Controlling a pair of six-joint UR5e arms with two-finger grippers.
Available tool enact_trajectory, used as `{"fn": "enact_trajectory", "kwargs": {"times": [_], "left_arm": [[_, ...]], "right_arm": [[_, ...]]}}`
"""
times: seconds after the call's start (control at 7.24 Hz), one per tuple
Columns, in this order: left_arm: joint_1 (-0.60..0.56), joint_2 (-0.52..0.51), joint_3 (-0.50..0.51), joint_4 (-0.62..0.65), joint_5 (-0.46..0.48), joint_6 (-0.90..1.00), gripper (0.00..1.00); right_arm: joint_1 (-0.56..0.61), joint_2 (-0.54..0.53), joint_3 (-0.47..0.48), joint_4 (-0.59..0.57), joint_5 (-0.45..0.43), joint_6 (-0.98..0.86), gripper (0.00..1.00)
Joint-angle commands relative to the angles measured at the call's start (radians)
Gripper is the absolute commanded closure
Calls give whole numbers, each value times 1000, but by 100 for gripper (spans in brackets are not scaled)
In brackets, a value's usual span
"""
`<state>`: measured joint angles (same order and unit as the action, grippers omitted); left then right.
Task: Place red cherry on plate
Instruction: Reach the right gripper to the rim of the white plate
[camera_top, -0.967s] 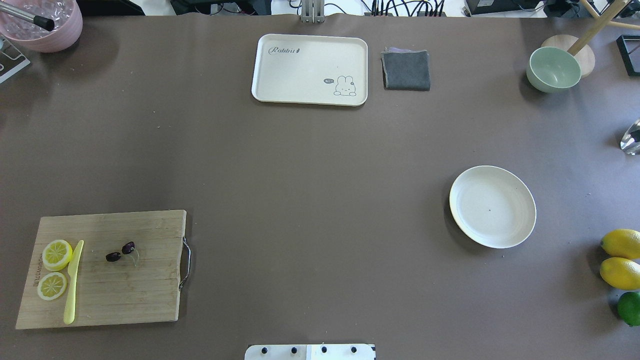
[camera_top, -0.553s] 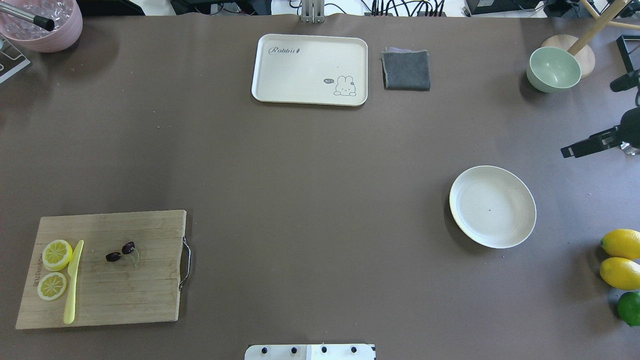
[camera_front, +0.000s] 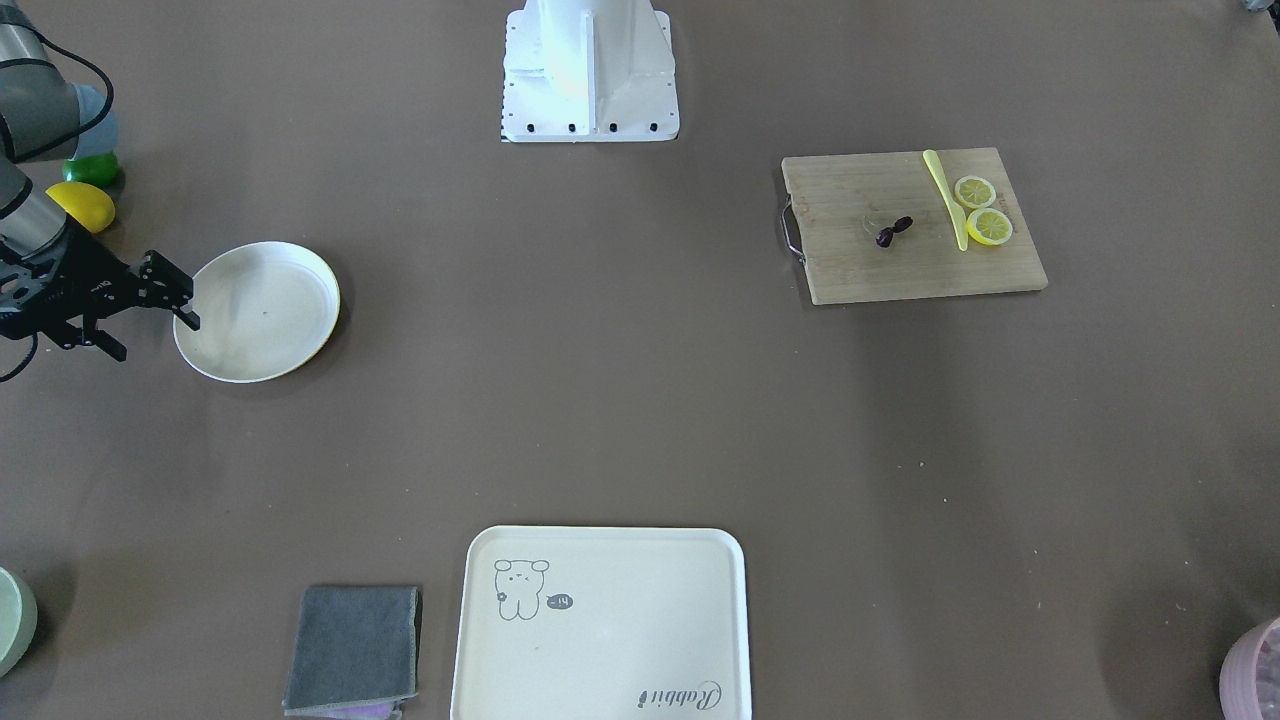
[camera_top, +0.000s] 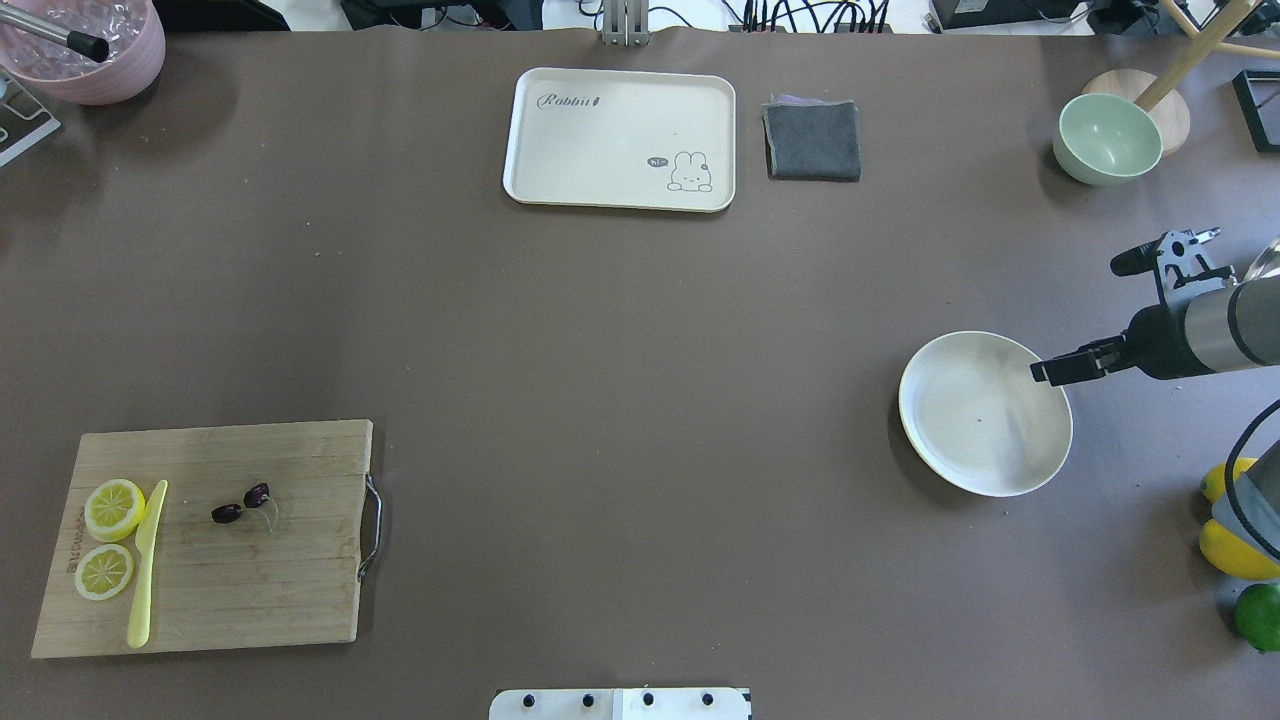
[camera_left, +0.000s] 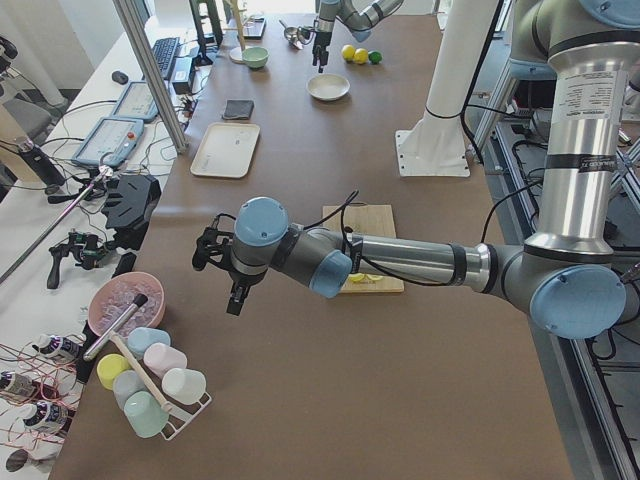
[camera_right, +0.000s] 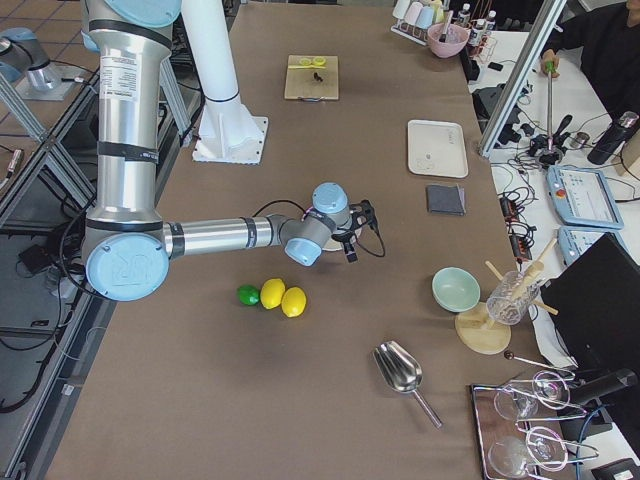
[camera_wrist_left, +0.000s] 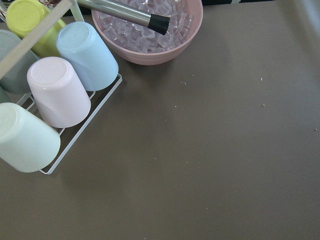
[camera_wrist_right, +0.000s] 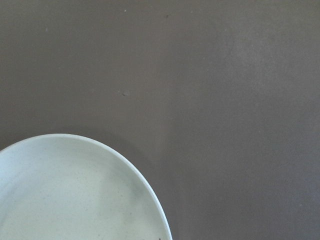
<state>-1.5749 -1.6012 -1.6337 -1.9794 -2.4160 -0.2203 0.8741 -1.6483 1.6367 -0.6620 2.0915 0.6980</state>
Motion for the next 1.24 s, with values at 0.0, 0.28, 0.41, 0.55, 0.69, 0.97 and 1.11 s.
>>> {"fn": "enact_trajectory", "kwargs": {"times": [0.0, 0.28, 0.41, 0.55, 0.69, 0.97, 1.11], "left_arm": [[-4, -8, 0, 1, 0, -2, 2], [-8, -8, -6, 1, 0, -2, 2], [-10, -8, -6, 1, 0, -2, 2], [-10, -8, -6, 1, -3, -2, 2], [-11, -8, -8, 1, -6, -2, 2], [-11, -10, -8, 1, -9, -2, 2], [-11, -10, -9, 1, -9, -2, 2]], "right_arm": [[-26, -1, -27, 10, -4, 6, 13], [-32, 5, -41, 1, -7, 5, 100], [-32, 2, -40, 2, -4, 5, 100], [-32, 1, -32, 2, -2, 5, 100], [-30, 1, -23, -1, 1, 5, 100], [-30, 2, -18, -1, 10, 6, 100], [-14, 7, -17, -1, 47, 6, 100]]}}
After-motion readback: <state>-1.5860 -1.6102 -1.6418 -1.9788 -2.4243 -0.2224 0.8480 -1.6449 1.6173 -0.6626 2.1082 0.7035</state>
